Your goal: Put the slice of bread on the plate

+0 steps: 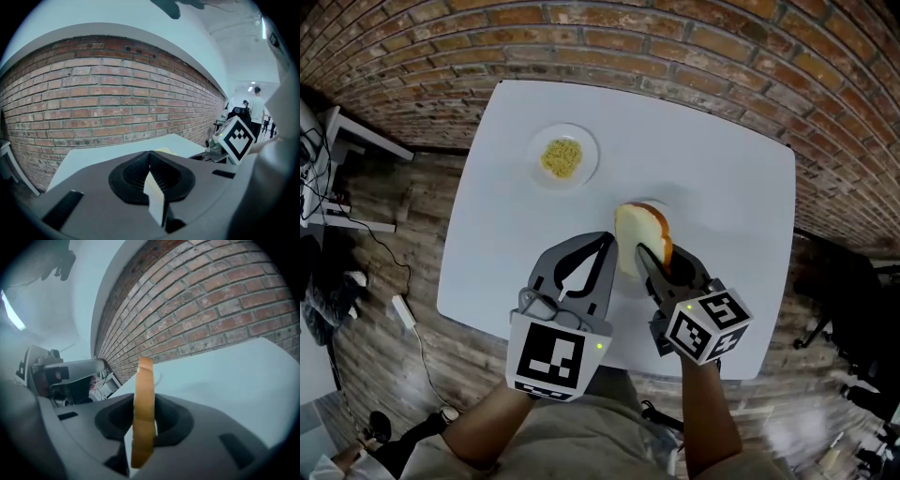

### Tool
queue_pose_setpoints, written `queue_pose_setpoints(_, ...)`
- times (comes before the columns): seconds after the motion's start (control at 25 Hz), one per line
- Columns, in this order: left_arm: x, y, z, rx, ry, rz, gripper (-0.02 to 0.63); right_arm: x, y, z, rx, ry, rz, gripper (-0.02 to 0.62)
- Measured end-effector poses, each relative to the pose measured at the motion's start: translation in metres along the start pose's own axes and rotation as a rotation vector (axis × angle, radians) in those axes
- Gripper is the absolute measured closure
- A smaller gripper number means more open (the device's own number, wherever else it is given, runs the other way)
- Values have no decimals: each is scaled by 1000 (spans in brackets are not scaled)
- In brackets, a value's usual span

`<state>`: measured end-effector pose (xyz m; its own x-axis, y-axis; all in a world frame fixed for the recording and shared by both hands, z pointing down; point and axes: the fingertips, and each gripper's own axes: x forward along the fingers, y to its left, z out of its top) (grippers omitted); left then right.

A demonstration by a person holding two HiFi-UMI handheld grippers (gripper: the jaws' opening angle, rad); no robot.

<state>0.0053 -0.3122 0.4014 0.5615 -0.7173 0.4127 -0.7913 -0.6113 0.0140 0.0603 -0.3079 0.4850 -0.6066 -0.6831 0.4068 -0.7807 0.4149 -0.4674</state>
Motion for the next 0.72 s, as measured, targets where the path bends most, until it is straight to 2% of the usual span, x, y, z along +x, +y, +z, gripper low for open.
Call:
queue_pose_setpoints(0.4, 6, 4, -7, -36, 15, 3, 595, 10, -26, -16, 187, 19, -1, 497)
queue_pose_setpoints(0.72, 9, 7, -10, -47, 17, -2, 595, 14, -42, -26, 38, 90, -105, 451)
